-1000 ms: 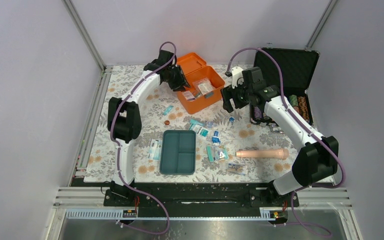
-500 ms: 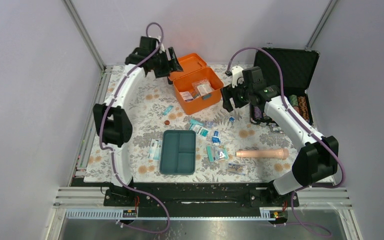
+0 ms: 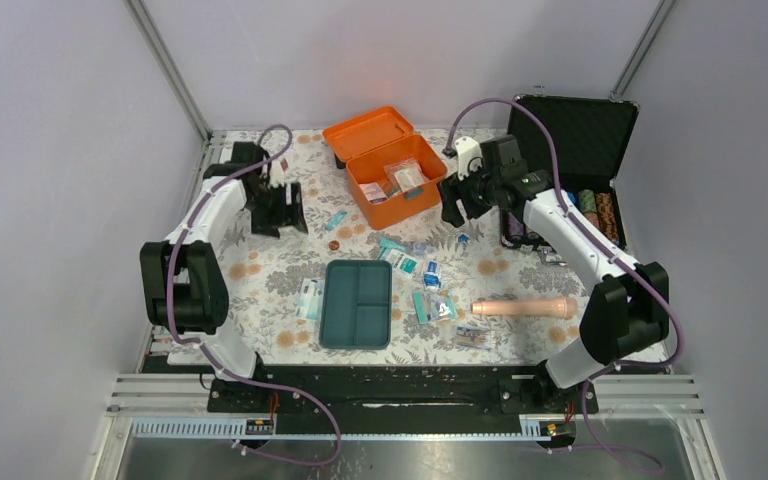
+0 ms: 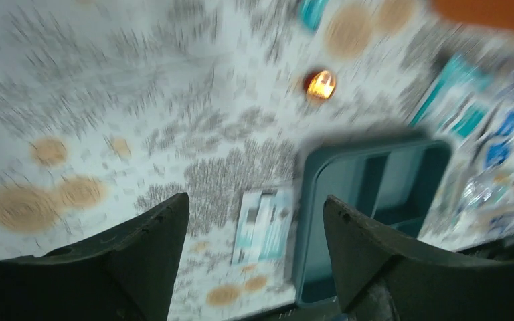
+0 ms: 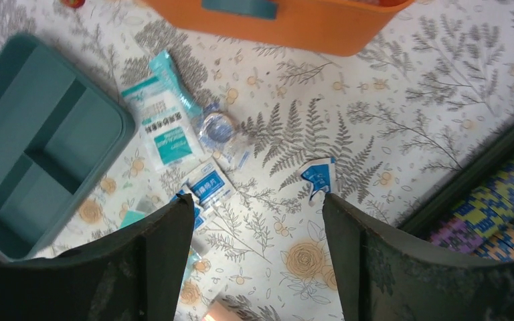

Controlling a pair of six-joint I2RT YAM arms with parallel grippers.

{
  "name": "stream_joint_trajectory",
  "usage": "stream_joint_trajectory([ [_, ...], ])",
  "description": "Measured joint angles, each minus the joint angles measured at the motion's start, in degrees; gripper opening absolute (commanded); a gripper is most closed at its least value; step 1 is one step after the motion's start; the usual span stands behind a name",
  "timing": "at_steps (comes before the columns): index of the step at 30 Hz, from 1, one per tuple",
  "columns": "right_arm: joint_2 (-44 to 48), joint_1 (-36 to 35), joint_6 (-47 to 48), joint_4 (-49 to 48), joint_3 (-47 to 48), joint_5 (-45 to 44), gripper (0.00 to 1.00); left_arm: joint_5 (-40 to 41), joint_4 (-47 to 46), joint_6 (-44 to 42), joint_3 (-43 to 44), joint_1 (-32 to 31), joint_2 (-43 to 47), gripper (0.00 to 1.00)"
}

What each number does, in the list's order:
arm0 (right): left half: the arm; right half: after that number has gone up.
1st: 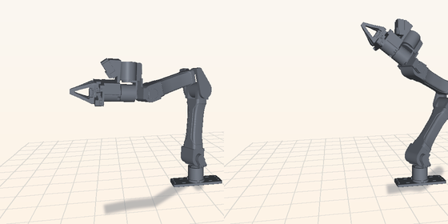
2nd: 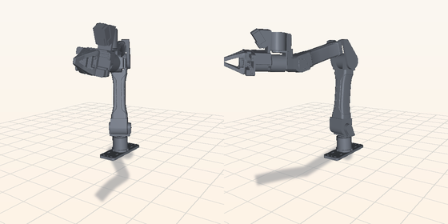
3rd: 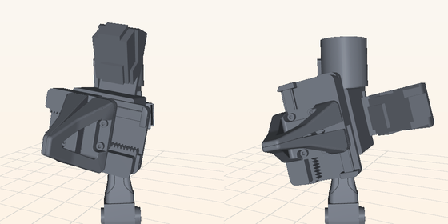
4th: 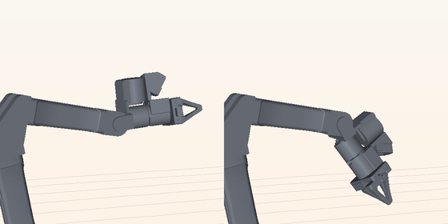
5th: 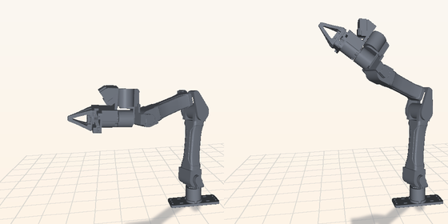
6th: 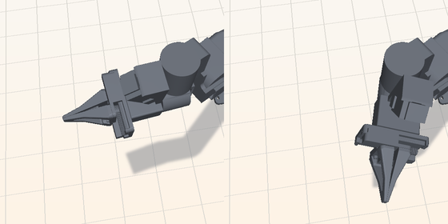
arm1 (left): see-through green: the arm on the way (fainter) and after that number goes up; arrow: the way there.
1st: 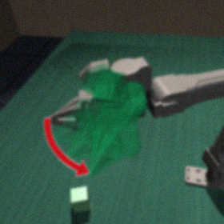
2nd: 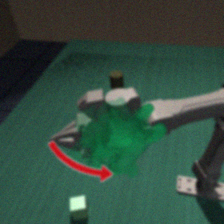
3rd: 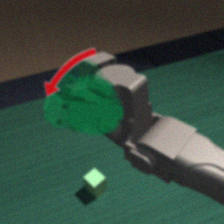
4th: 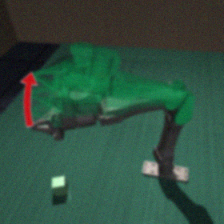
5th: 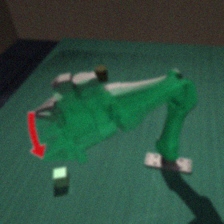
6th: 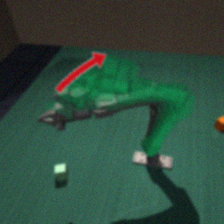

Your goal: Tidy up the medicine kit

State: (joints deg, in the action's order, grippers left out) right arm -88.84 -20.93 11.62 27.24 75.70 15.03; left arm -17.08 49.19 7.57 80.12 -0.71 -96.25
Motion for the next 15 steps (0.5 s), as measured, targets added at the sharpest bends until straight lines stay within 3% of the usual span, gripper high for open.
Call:
stream_joint_trajectory([
  [9,-2.62,-3.3,17.46,5.73,-2.05,4.72,0.7,-0.46,7.02,-10.08,-6.6,-0.48,-2.51,0.64],
  [15,-2.89,-5.35,27.58,9.86,-4.68,5.57,0.7,-0.46,8.68,-14.19,-6.84,-0.76,-4.28,0.66],
])
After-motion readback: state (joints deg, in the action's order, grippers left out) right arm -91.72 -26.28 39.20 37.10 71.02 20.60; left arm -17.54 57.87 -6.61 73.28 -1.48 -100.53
